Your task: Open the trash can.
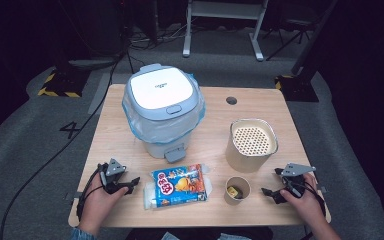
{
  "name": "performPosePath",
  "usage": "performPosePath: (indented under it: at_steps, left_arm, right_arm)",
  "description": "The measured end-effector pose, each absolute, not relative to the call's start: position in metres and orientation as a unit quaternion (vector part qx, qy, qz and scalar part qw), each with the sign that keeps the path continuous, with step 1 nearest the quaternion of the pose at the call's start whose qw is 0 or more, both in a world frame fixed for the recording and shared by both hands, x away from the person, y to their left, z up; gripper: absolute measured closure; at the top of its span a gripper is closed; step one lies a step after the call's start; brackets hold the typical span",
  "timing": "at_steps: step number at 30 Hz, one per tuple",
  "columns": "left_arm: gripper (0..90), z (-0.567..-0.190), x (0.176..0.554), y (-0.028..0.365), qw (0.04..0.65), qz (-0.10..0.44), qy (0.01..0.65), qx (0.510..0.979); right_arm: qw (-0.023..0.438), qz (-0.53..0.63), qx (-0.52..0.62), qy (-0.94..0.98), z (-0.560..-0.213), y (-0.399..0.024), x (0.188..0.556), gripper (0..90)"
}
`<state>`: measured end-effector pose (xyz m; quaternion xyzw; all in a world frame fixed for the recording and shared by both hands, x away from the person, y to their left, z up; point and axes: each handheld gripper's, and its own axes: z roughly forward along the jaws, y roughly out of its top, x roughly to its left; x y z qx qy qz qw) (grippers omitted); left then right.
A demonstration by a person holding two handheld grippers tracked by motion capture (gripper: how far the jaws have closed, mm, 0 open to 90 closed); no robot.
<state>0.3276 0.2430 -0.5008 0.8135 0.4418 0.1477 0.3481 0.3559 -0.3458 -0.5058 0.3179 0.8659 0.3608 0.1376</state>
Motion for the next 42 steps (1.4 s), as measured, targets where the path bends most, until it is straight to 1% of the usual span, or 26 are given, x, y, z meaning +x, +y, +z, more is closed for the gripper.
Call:
performPosePath:
  at_steps: [6, 8, 12, 14, 19, 20, 21, 26, 28, 35, 38, 39, 42]
  left_arm:
    - [37.6, -0.491, 0.327, 0.243, 0.353, 0.139, 0.438, 0.815]
    - [39.4, -0.484, 0.327, 0.243, 0.371, 0.130, 0.435, 0.810]
    - [41.7, -0.477, 0.327, 0.242, 0.381, 0.127, 0.426, 0.810]
    - [45.7, -0.468, 0.327, 0.241, 0.395, 0.123, 0.423, 0.806]
    - [50.1, -0.451, 0.329, 0.238, 0.419, 0.123, 0.414, 0.799]
    - [50.9, -0.443, 0.330, 0.237, 0.429, 0.127, 0.407, 0.796]
    - [51.5, -0.443, 0.330, 0.237, 0.429, 0.127, 0.407, 0.796]
    - [55.1, -0.421, 0.334, 0.230, 0.468, 0.125, 0.377, 0.789]
    - [55.4, -0.415, 0.335, 0.229, 0.477, 0.122, 0.368, 0.789]
    - [60.9, -0.393, 0.336, 0.230, 0.502, 0.114, 0.340, 0.787]
    - [66.7, -0.378, 0.337, 0.228, 0.501, 0.103, 0.328, 0.795]
    - [68.1, -0.378, 0.337, 0.228, 0.501, 0.103, 0.328, 0.795]
    - [73.2, -0.362, 0.337, 0.227, 0.510, 0.103, 0.316, 0.793]
  right_arm:
    - [0.138, 0.361, 0.318, 0.866, -0.506, -0.346, 0.356, 0.9]
    - [0.138, 0.361, 0.318, 0.866, -0.506, -0.346, 0.356, 0.9]
    - [0.138, 0.361, 0.318, 0.866, -0.506, -0.346, 0.356, 0.9]
    - [0.138, 0.361, 0.318, 0.866, -0.506, -0.346, 0.356, 0.9]
    - [0.138, 0.361, 0.318, 0.866, -0.506, -0.346, 0.356, 0.8]
    - [0.138, 0.361, 0.318, 0.866, -0.506, -0.346, 0.356, 0.9]
    - [0.138, 0.361, 0.318, 0.866, -0.506, -0.346, 0.356, 0.9]
    - [0.139, 0.361, 0.319, 0.865, -0.506, -0.346, 0.355, 0.9]
    - [0.139, 0.360, 0.320, 0.865, -0.506, -0.346, 0.355, 0.9]
    - [0.139, 0.360, 0.320, 0.865, -0.506, -0.346, 0.355, 0.9]
    - [0.139, 0.360, 0.320, 0.865, -0.506, -0.346, 0.355, 0.9]
    - [0.139, 0.360, 0.320, 0.865, -0.506, -0.346, 0.355, 0.9]
    - [0.141, 0.360, 0.325, 0.863, -0.506, -0.345, 0.354, 0.9]
